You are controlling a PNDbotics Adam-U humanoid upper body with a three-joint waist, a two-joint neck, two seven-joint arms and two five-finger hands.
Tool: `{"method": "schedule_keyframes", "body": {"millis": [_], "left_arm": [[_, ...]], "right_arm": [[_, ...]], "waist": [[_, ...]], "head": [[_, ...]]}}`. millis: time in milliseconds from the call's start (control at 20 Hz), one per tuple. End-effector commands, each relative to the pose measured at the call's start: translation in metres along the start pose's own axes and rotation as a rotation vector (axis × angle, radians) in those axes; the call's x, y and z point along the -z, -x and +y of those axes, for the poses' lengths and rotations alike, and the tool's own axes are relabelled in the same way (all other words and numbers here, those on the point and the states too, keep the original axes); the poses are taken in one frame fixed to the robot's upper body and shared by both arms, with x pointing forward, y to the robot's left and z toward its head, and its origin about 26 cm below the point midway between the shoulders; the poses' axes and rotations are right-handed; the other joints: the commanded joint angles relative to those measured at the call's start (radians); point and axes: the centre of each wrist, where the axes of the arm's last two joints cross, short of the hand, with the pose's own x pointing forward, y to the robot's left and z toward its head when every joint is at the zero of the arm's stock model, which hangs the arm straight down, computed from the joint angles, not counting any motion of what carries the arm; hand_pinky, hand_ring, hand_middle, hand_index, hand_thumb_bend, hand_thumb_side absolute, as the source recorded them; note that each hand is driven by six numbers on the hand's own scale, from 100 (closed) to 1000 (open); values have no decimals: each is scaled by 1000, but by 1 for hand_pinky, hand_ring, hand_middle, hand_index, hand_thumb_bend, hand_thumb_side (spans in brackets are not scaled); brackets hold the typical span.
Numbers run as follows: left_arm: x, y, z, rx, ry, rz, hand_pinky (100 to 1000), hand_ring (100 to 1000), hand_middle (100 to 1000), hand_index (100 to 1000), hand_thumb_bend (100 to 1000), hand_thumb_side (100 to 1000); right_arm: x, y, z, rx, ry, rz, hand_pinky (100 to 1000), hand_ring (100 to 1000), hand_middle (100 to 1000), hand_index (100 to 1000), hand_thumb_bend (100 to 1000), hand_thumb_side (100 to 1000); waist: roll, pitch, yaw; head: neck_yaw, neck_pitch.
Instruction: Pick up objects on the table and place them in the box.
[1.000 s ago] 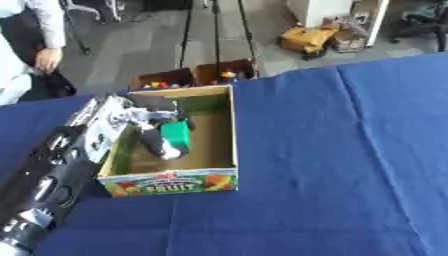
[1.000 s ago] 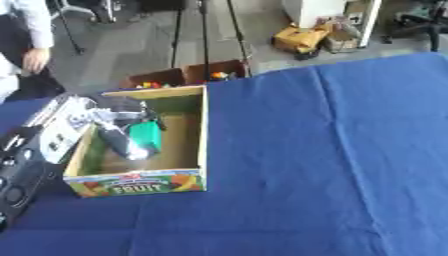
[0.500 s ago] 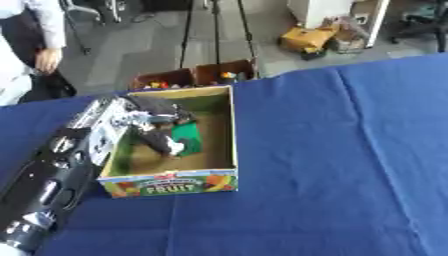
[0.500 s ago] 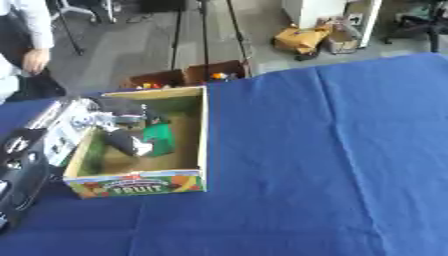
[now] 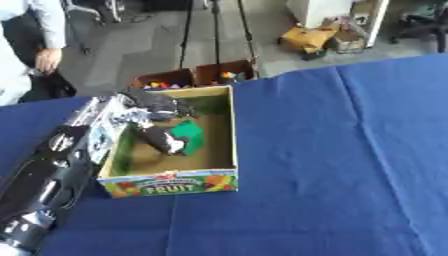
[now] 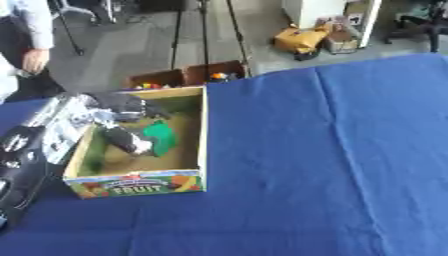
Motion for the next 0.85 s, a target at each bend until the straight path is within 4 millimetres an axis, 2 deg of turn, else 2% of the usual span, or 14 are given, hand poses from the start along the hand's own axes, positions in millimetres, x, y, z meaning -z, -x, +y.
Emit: {"method": "schedule_keyframes", "body": {"millis": [50,250,500,700,850], "left_arm": [[-23,1,37,68,-116,-45,678,837,895,1000,100,583],[-51,2,61,97,-296,-73,648,812,872,1000,100,538],[-89,5,76,116,-495,-91,581,764,829,991,100,507],[-112,3,74,63,-654,-95,529,720,796,988,100,569],[-118,-4,64,-12,-758,-109,504,698,783,995,100,683]], "right_arm": [[8,-5,-1,2,7,-36,734,761,524,726,100,666],[8,-5,-2,-8,9,-35,733,761,524,726,100,668],[8,-5,-4,-20,16,-36,731,760,526,726,100,673],[9,-5,-5,-29,30,-41,729,758,529,726,100,680],[9,-5,-6,-36,41,-45,728,758,530,726,100,678]], "waist": [[-9,-23,4],[-11,-26,15],[-14,-31,32],[-22,-32,46],[-29,-30,58]], "head": [[-8,6],[-28,17],[-47,26],[-62,30],[-73,31]]}}
